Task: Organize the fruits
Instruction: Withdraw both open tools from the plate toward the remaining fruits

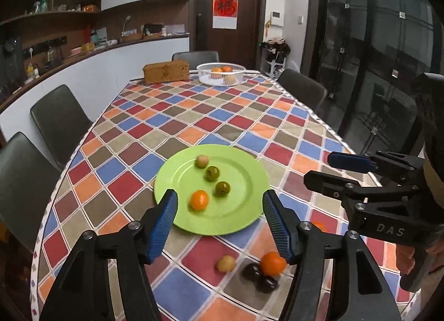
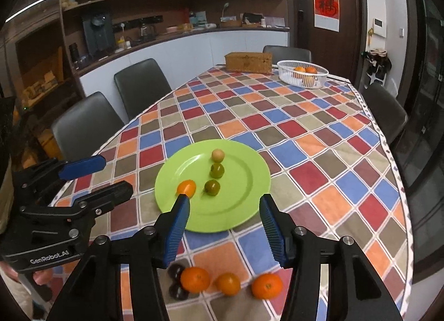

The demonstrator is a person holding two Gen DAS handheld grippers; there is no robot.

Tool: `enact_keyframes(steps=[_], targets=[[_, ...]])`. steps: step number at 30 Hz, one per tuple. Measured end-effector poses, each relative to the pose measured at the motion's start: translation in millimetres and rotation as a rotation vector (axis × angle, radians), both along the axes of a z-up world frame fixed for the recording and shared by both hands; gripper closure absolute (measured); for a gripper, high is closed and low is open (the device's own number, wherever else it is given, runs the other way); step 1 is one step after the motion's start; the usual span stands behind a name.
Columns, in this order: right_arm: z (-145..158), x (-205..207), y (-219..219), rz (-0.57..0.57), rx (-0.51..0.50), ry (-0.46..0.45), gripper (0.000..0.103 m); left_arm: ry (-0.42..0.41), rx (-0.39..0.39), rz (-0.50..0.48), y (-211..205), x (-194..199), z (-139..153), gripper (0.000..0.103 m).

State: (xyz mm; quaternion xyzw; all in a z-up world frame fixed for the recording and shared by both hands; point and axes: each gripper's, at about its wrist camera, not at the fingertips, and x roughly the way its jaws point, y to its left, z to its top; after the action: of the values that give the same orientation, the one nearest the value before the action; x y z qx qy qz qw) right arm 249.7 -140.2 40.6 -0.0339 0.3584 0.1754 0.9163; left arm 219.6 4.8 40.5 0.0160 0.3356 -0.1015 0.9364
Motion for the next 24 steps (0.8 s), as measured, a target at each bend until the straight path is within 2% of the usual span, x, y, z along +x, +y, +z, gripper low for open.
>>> enact_keyframes(steps=[5, 11, 24], targets=[[5.5, -18.1, -10.8, 0.014, -0.022, -0.005, 0.048, -0.013, -0.007, -0.001, -11.9, -23.3, 2.0, 0.036], [0.0, -32.7, -23.9, 0.031, -0.061, -0.004, 0.045, 0.015, -0.017, 0.014, -24.5, -41.1, -6.4, 0.033], [-38.4, -40.9, -45.5, 0.055, -0.126, 0.065, 0.045, 0.163, -0.025, 0.062, -40.5, -50.8, -58.6, 0.033]])
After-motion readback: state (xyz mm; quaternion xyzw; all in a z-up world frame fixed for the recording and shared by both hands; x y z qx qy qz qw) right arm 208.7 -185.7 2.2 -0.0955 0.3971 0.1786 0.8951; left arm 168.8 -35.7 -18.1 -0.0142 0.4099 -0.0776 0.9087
